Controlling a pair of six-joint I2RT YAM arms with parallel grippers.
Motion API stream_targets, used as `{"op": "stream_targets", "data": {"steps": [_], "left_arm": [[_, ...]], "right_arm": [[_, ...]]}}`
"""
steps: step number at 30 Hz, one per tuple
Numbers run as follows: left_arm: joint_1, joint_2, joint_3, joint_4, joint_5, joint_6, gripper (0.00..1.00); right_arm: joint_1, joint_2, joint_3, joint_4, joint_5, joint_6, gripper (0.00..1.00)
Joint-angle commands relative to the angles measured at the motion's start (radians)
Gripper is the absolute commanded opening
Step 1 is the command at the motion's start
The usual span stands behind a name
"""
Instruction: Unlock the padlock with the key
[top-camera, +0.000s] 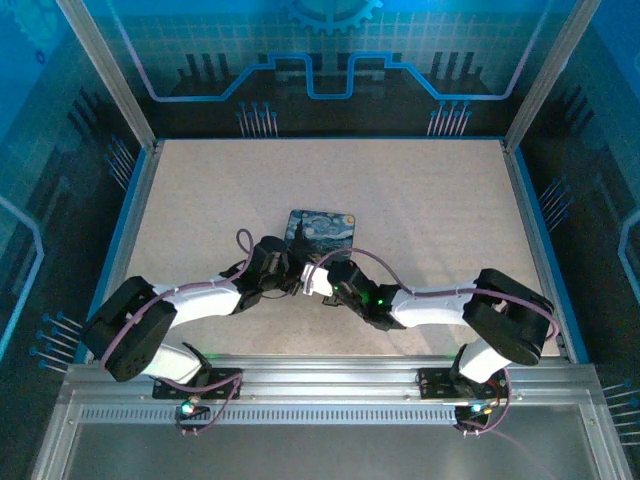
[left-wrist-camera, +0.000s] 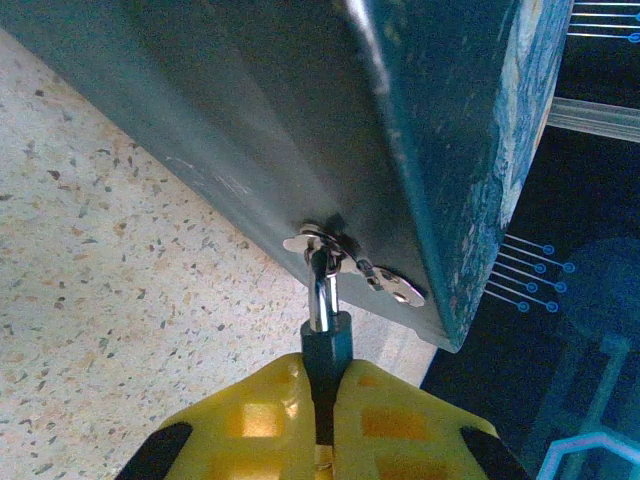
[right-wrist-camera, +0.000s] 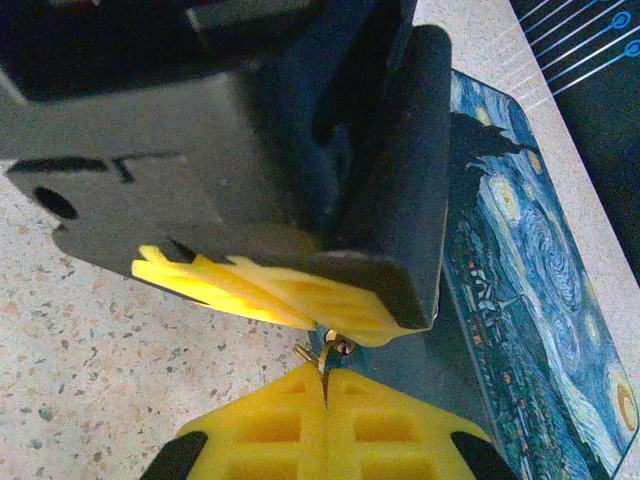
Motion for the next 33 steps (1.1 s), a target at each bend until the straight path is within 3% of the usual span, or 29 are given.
{"op": "stream_targets", "data": {"steps": [1,14,22,26,33], "left_arm": [[-0.009,-0.015,0.011,0.052,0.039,-0.017,0.00],[-0.010,-0.003,0.012,0.063,0.047,-0.019,0.00],[-0.017,0.024,0.014,0.074,0.042,-0.015,0.01],[-0.016,0.037,0.018,0.069,0.040,-0.004,0.07],[-0.015,0.032,0.021,0.015,0.016,0.041,0.29]], "right_arm": [[-0.018,-0.003,-0.002,0.057,0.004,0.076,0.00],[-0.081,-0.016,-0.085,0.192,-0.129,0.327,0.00],[-0.103,-0.010,-0.107,0.214,-0.151,0.351,0.00],[-0.107,-0.010,-0.118,0.203,-0.166,0.372,0.00],[-0.130,-0.007,-0.133,0.171,-0.227,0.455,0.00]]}}
